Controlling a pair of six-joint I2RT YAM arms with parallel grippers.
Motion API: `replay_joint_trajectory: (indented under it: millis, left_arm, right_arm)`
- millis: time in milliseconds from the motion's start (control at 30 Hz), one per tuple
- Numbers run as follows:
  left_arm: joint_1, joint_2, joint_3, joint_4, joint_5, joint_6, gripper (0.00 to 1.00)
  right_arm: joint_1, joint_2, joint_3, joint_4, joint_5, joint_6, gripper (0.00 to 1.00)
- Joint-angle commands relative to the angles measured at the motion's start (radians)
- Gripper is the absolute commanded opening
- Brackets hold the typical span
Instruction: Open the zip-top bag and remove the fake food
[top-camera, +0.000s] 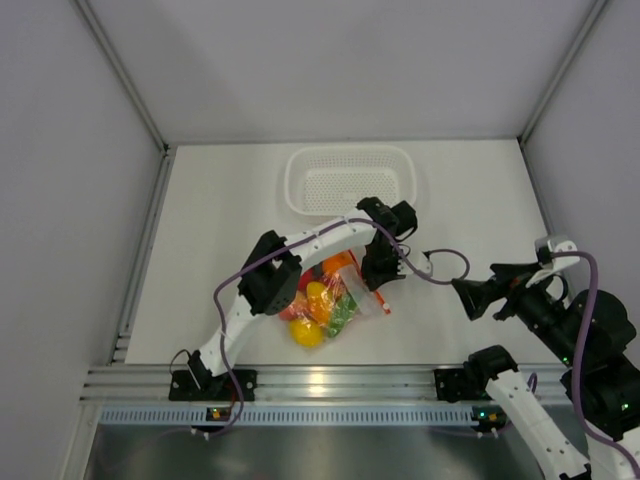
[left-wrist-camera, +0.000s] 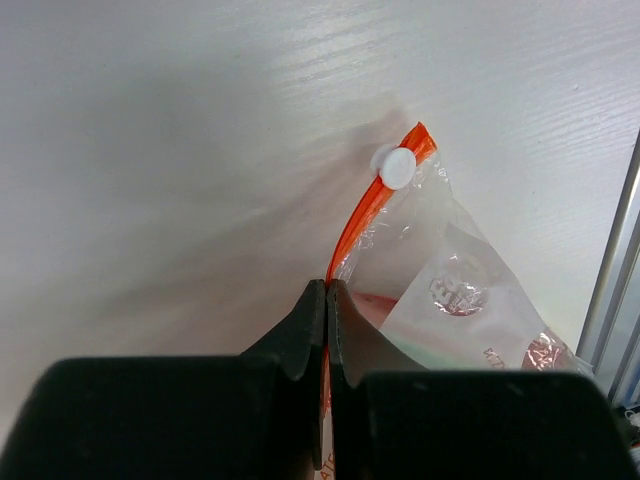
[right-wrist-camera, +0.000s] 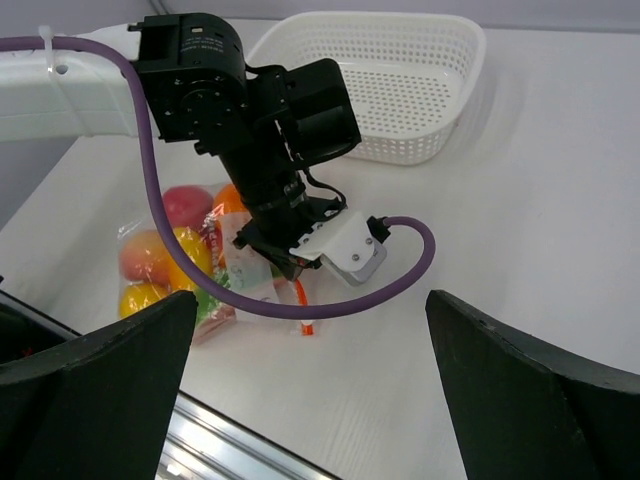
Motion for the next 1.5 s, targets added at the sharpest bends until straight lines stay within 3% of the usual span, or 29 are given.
replay_joint_trajectory:
  millis: [0, 300, 500, 700, 833, 1033, 1200, 1467]
  left_arm:
    - [0.004, 0.011, 0.038, -0.024, 0.009, 0.019, 0.0]
    - [0.036, -0.074, 0.133, -0.017, 0.037, 0.015, 0.0]
    - [0.09, -0.198, 0.112, 0.011, 0.061, -0.027, 0.0]
    - [0.101, -0.304, 0.107, 0.012, 0.049, -0.074, 0.0]
    - [0.12, -0.391, 0.103, 0.012, 0.084, -0.116, 0.0]
    - [0.122, -0.552, -0.028, 0.118, 0.138, -0.179, 0.0]
    - [0.122, -0.67, -0.214, 0.271, 0.202, -0.222, 0.0]
    - [0.122, -0.775, -0.365, 0.414, 0.271, -0.251, 0.0]
  right_arm:
    - [0.01, -0.014, -0.002, 0.039, 0.019, -0.015, 1.0]
    - [0.01, -0.034, -0.057, 0.095, 0.093, 0.022, 0.99]
    - [0.01, -0.091, -0.131, 0.196, 0.101, 0.065, 0.99]
    - [0.009, -0.065, -0.165, 0.282, -0.03, 0.085, 0.98]
    - [0.01, -0.005, -0.226, 0.367, -0.209, 0.096, 0.95]
    - [0.01, 0.058, -0.301, 0.555, -0.448, 0.122, 0.93]
    - [0.01, 0.071, -0.338, 0.62, -0.464, 0.1, 0.89]
    - [0.012, 0.089, -0.499, 0.948, -0.585, 0.139, 0.81]
